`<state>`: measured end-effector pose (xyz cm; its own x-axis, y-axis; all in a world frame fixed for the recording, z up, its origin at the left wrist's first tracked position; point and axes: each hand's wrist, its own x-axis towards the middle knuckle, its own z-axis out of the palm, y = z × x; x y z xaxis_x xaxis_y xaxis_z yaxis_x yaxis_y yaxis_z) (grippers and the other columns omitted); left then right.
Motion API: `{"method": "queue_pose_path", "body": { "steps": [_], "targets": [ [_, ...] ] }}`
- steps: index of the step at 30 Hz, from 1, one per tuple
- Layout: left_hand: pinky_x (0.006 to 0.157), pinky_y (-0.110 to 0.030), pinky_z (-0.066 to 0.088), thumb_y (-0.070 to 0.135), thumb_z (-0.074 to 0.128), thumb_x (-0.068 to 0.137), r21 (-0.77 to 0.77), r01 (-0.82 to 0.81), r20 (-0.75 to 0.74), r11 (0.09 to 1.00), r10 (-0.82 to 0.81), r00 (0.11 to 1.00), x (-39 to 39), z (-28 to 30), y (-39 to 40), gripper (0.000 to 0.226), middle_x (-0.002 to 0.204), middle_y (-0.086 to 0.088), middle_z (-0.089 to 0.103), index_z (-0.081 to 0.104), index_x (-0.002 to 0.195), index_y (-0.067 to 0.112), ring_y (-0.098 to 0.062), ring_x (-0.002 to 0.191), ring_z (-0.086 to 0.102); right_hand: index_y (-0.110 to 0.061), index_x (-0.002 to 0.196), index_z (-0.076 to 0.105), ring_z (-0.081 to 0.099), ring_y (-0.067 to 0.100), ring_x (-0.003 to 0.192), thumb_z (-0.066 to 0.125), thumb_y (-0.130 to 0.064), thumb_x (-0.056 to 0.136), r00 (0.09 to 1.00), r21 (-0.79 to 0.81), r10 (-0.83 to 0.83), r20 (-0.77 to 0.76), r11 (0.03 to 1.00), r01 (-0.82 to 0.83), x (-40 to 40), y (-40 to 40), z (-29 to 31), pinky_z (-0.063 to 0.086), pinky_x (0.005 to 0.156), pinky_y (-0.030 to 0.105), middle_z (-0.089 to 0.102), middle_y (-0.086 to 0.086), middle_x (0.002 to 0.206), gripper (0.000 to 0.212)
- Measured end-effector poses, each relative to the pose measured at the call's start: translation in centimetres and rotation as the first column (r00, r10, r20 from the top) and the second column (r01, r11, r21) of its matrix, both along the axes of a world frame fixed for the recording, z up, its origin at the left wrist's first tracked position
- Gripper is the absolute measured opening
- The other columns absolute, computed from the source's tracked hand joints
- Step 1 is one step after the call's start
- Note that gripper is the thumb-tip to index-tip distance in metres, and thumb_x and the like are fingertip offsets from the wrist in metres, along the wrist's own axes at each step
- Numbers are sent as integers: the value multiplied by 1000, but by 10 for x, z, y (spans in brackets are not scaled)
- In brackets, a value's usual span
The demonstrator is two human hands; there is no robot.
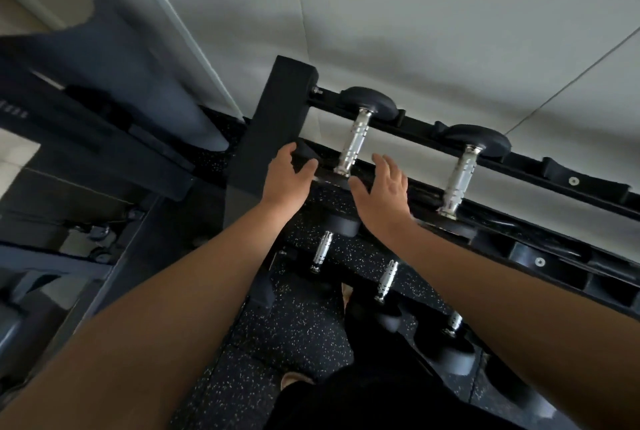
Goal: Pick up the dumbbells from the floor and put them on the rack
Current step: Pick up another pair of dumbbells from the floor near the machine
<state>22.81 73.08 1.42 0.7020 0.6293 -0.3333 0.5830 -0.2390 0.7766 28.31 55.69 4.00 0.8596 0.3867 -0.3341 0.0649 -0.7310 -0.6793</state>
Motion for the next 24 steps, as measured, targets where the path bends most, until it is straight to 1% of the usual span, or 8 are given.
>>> {"method": "queue_pose_path", "body": {
  "steps": [2, 5, 9, 12, 16, 18, 22, 24],
  "targets": [
    [91, -26, 38, 47, 60, 87, 10, -76, 6, 997, 76, 997, -39, 1, 19, 66, 140, -8, 49, 39, 144, 21, -19, 123, 50, -19, 152, 24, 10, 26, 147, 48, -45, 96, 997, 3, 78, 3, 997, -78, -26, 20, 2, 18, 119, 52, 21, 6, 160, 66],
    [87, -24, 37, 50, 60, 86, -7, -188, 1, 982, 188, 982, -105, 1, 42, 68, 143, -9, 47, 38, 145, 23, -19, 126, 48, -18, 151, 30, 14, 25, 146, 49, -45, 96, 985, 16, 173, 12, 985, -173, -72, 48, 1, 20, 119, 50, 28, 6, 158, 63],
    [89, -25, 35, 51, 59, 86, -28, -286, 8, 958, 287, 958, -205, 2, 62, 69, 145, -9, 46, 37, 145, 23, -19, 128, 46, -15, 149, 35, 19, 27, 145, 50, -44, 97, 948, 20, 316, 38, 948, -317, -141, 82, -3, 22, 118, 49, 33, 8, 156, 62],
    [90, -28, 37, 52, 57, 87, -15, -346, -30, 938, 346, 938, -281, 1, 72, 67, 145, -8, 45, 37, 145, 26, -22, 126, 48, -13, 149, 36, 22, 28, 144, 50, -44, 97, 913, 11, 404, 65, 914, -405, -194, 103, -6, 23, 118, 48, 36, 10, 155, 62],
    [98, -33, 41, 53, 53, 87, 53, -367, -88, 929, 370, 925, -379, -3, 81, 67, 142, -6, 49, 37, 145, 24, -22, 122, 51, -9, 147, 37, 24, 30, 143, 50, -43, 98, 832, -14, 543, 114, 838, -546, -264, 129, -12, 22, 118, 46, 37, 13, 154, 61],
    [98, -35, 40, 52, 51, 87, 89, -376, -135, 922, 385, 913, -426, -7, 85, 65, 140, -6, 51, 39, 144, 24, -23, 122, 51, -7, 147, 37, 26, 31, 143, 50, -41, 99, 772, -54, 620, 139, 783, -619, -297, 142, -17, 21, 118, 45, 38, 15, 153, 61],
    [99, -42, 44, 52, 49, 90, 98, -378, -231, 920, 391, 891, -502, -15, 92, 64, 132, -6, 57, 38, 145, 22, -25, 116, 55, -8, 149, 34, 21, 31, 145, 48, -42, 100, 696, -83, 714, 81, 701, -709, -356, 165, -27, 18, 119, 44, 34, 15, 156, 62],
    [100, -41, 43, 51, 50, 91, 111, -384, -273, 917, 399, 875, -530, -21, 97, 61, 133, -7, 56, 39, 144, 23, -27, 118, 54, -8, 150, 33, 21, 31, 146, 47, -42, 100, 656, -102, 754, 39, 656, -748, -376, 175, -35, 17, 119, 43, 34, 15, 156, 62]
  ]
}}
